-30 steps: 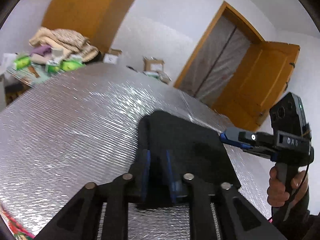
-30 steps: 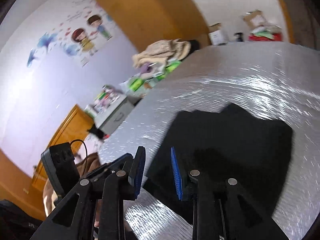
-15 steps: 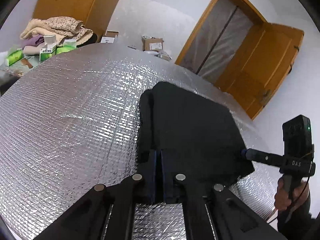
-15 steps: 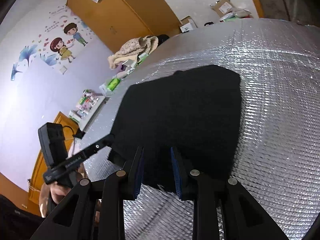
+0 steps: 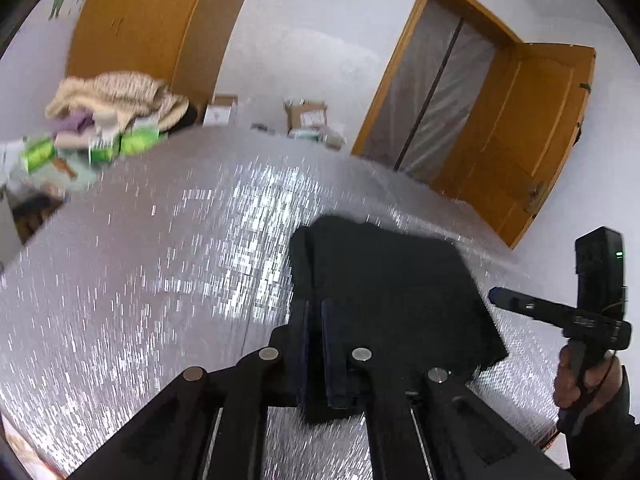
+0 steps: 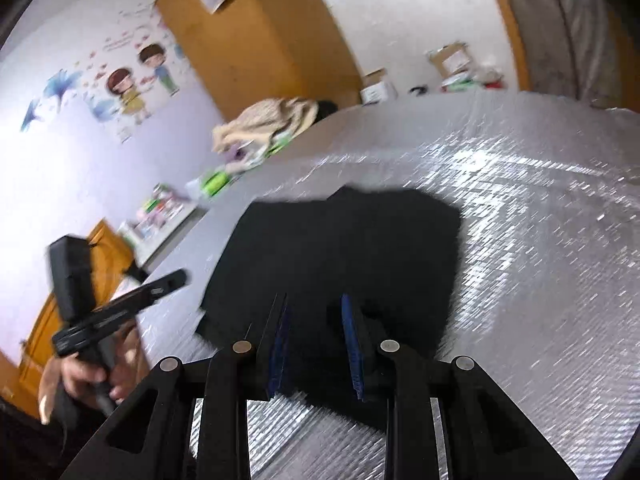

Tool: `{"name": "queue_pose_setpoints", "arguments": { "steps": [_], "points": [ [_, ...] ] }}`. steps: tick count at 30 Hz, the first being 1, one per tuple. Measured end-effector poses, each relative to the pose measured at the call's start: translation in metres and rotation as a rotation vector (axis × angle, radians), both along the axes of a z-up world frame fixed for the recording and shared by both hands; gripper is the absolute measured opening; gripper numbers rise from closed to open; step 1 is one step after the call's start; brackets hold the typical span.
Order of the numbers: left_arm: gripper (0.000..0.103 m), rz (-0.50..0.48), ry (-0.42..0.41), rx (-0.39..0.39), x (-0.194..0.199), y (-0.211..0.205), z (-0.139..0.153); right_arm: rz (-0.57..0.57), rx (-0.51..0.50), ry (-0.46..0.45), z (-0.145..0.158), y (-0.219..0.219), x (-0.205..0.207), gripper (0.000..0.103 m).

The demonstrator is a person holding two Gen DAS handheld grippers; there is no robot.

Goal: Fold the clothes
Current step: 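Lower the folded end onto the sweatshirt with the right gripper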

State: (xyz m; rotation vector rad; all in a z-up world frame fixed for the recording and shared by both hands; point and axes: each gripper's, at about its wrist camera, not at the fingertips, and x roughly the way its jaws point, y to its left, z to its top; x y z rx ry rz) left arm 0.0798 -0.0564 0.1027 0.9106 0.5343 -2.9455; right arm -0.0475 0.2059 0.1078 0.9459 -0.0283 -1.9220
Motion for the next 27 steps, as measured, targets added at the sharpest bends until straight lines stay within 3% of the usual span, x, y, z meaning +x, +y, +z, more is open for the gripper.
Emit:
{"name": "queue_pose_setpoints", "arguments": {
  "steps": [8, 13, 22, 25, 27],
  "points": [
    [0.005, -0.068, -0.009, -0.098, -0.078, 0.025, 0.012, -0.110, 0.043, 0.022, -0.002, -0.019, -0.040, 0.025],
    [0.005, -0.035, -0.141, -0.106, -0.129, 0.017, -0.015, -0.133, 0.076, 0.057, -0.006, -0.041, -0.060, 0.022],
    [0.004, -0.034, -0.179, -0.092, -0.136, 0.008, -0.037, -0.125, 0.157, 0.049, -0.034, -0.063, -0.078, 0.019],
    [0.004, -0.043, -0.170, -0.041, -0.135, 0.000, -0.041, -0.112, 0.155, 0.071, -0.036, -0.062, -0.078, 0.019],
    [0.003, -0.055, -0.158, -0.010, -0.131, -0.004, -0.038, -0.109, 0.125, 0.032, -0.034, -0.056, -0.081, 0.019]
  ]
}}
